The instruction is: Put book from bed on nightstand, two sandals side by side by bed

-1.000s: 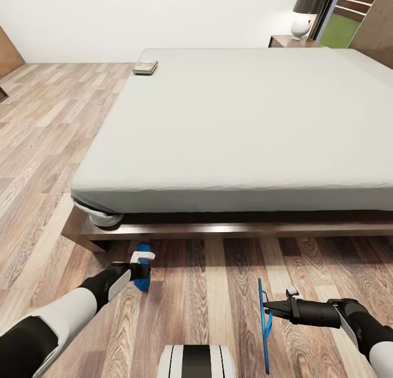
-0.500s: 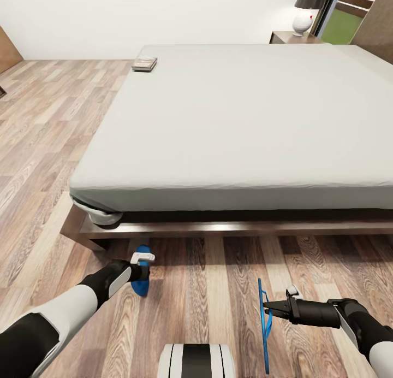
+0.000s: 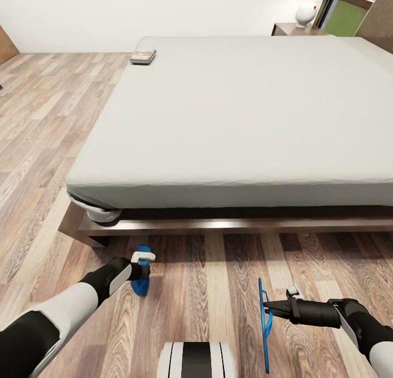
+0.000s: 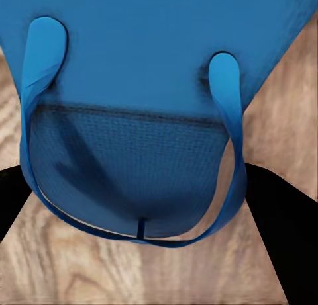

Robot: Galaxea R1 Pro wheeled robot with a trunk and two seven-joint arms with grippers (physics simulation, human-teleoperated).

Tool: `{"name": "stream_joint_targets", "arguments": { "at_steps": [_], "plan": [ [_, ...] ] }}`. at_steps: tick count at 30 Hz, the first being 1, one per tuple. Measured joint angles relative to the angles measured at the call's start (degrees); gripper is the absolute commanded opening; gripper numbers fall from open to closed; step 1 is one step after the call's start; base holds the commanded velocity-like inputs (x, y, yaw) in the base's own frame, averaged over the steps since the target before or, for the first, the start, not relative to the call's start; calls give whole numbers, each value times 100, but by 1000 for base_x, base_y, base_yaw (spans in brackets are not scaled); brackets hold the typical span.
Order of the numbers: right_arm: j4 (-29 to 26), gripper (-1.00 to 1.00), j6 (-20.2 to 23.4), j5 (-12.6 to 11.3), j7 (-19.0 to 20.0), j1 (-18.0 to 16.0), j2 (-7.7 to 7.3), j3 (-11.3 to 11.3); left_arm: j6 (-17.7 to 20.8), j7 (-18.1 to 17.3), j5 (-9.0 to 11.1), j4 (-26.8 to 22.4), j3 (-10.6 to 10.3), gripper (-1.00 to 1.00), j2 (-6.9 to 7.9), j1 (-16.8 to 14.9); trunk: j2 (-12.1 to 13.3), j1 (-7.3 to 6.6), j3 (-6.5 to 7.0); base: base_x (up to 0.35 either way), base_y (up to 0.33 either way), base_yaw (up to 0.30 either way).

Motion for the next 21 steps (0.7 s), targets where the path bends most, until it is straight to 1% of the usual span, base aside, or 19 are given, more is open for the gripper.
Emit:
{"name": "stream_joint_targets", "arguments": {
  "at_steps": [5,11,15,21],
  "plan": [
    [0,-100,-2,6,0,0,0,4,157,4,-3,-6,2,-100,12,-49,0,0,0,0,0,0],
    [0,-100,0,8,0,0,2,8,197,-4,2,-4,1,-100,31,-117,0,0,0,0,0,0],
    [1,-100,-1,10,0,0,0,10,200,-4,6,-6,1,-100,33,-132,-5,11,-88,0,0,0],
    [-1,-100,-2,7,0,0,0,8,194,5,4,-7,2,-100,35,-137,-5,10,-89,0,0,0]
  ]
}}
